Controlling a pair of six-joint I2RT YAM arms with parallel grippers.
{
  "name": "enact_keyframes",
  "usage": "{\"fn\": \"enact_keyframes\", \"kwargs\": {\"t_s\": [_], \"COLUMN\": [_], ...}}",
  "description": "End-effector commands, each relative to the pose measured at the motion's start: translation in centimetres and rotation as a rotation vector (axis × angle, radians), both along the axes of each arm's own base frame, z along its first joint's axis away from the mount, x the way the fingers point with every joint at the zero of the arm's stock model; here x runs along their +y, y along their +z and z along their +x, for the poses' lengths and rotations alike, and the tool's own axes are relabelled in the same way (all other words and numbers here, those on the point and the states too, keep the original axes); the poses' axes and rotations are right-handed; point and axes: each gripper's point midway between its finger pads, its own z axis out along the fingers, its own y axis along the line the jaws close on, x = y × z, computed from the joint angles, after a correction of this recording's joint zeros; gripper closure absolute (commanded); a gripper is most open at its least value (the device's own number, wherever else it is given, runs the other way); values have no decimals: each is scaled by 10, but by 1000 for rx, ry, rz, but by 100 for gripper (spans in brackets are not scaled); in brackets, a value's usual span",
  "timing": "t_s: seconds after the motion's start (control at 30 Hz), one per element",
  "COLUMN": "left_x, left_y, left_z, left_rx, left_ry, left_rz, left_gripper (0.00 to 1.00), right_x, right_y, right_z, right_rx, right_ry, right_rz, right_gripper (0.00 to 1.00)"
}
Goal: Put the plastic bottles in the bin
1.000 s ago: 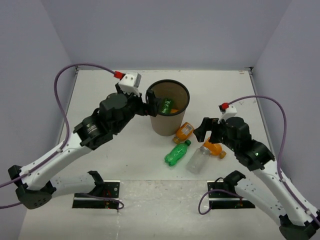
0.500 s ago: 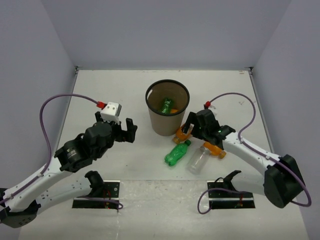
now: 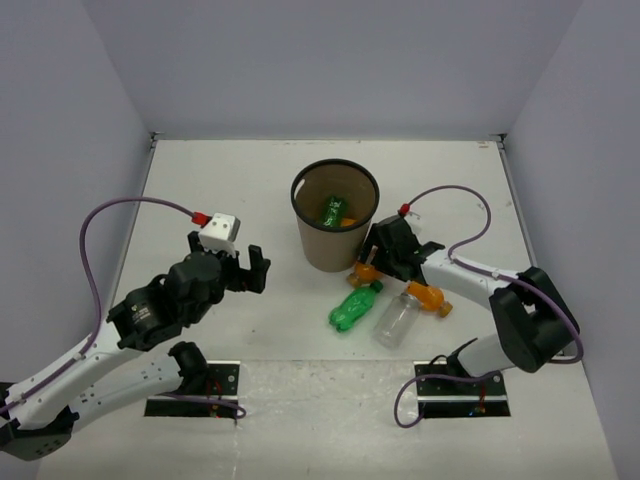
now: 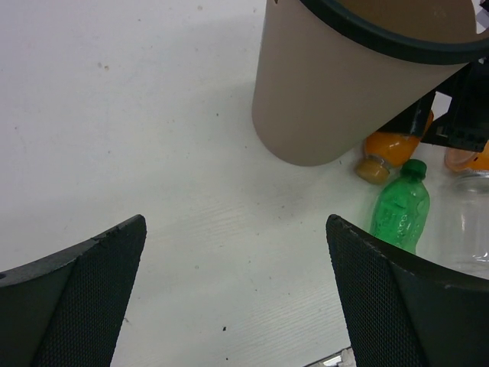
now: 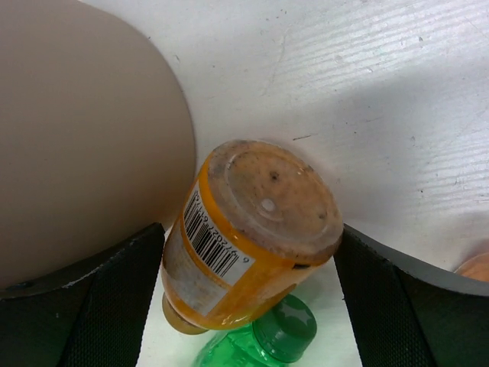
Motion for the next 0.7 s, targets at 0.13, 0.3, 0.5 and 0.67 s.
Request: {"fn": "enact_keyframes", "kwargs": {"t_s": [0.13, 0.3, 0.5, 0.67], "left_x": [-5, -6, -5, -4], "left_y": [3, 2, 0, 1], "left_z": [1, 2, 3, 3], "left_rx": [-14, -13, -9, -11], "left_ry": [-15, -15, -11, -3], "left_rz": [-15, -12, -4, -3], "left_gripper": [0, 0, 0, 0], "right_x": [-8, -16, -29, -47], "right_y": [9, 15, 57, 119], "right_z": [19, 16, 25, 25], "right_rx": [-67, -105, -226, -359], "right_ry": [-84, -103, -117, -142], "right_rz": [3, 6, 11, 5], "right_gripper": [32, 50, 56, 57]}}
